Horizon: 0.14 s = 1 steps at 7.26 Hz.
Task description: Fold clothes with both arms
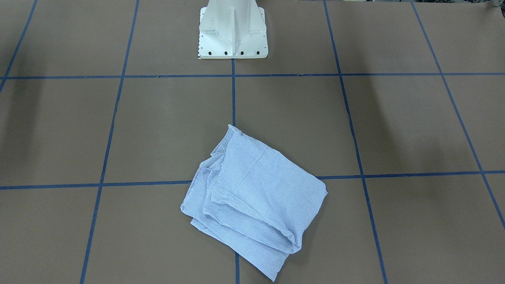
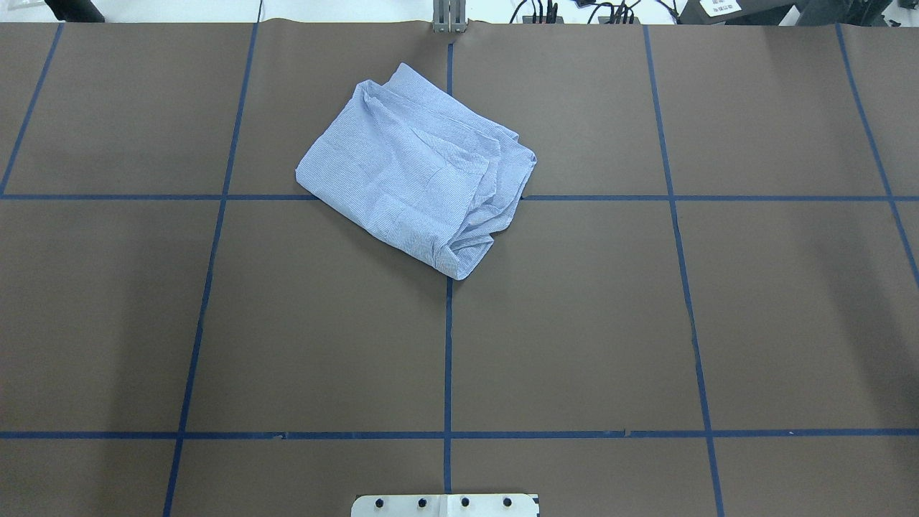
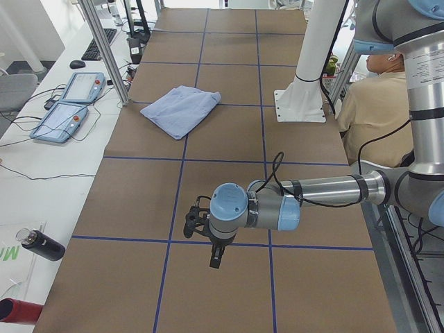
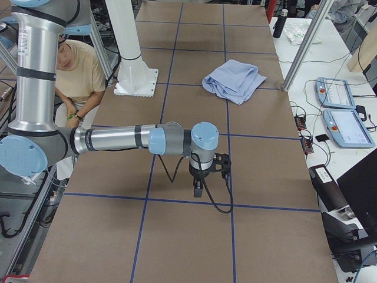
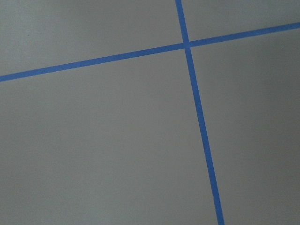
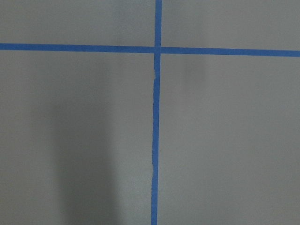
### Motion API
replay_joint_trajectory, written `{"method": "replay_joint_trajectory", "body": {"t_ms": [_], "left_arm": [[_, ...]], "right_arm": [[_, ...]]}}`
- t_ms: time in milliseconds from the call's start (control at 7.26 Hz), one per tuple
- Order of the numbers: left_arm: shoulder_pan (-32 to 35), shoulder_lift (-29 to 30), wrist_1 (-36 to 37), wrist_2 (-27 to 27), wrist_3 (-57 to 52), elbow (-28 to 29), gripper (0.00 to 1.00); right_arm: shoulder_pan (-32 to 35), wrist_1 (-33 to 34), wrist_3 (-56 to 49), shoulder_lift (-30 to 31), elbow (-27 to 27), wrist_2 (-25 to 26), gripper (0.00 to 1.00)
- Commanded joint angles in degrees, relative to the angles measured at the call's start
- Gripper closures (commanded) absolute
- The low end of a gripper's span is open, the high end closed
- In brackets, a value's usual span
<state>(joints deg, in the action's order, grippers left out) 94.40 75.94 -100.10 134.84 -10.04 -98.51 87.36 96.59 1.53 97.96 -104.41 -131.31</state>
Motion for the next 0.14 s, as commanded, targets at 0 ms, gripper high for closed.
{"method": "replay_joint_trajectory", "body": {"t_ms": [0], "left_arm": [[-0.1, 0.0, 0.0, -0.1, 0.0, 0.1, 0.0]], "right_arm": [[0.0, 0.0, 0.0, 0.0, 0.0, 0.0, 0.0]]}}
